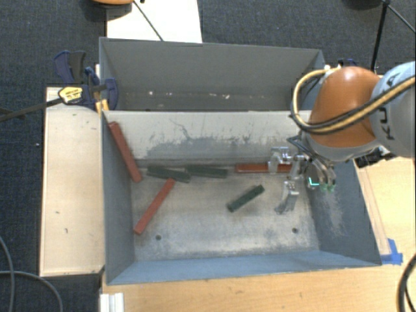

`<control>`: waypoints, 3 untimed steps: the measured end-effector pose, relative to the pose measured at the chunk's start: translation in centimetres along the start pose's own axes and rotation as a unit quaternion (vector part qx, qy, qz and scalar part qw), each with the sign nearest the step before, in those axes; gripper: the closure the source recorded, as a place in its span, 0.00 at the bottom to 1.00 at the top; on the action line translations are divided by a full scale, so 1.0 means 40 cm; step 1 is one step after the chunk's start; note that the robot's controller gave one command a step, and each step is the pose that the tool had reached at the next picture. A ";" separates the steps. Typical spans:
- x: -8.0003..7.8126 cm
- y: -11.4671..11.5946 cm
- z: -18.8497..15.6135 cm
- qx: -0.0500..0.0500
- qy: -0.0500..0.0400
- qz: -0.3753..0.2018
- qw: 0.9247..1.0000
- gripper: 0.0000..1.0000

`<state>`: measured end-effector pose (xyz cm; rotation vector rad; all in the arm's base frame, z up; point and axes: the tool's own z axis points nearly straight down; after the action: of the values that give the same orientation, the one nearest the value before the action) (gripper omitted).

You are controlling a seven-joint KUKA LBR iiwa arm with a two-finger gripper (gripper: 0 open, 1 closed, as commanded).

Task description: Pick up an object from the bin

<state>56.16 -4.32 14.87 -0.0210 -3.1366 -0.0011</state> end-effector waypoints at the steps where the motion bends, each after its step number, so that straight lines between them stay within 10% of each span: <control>1: -0.005 0.000 -0.009 0.000 -0.004 -0.001 1.000 0.00; 2: -0.006 0.038 0.032 0.002 -0.008 -0.041 0.999 0.00; 3: -0.011 0.129 0.195 0.000 -0.004 -0.125 0.992 1.00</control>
Offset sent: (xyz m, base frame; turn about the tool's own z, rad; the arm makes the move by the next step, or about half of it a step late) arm -0.0033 0.0668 -0.0676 -0.2806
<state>56.63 0.86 7.09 0.3719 -3.1219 -0.0012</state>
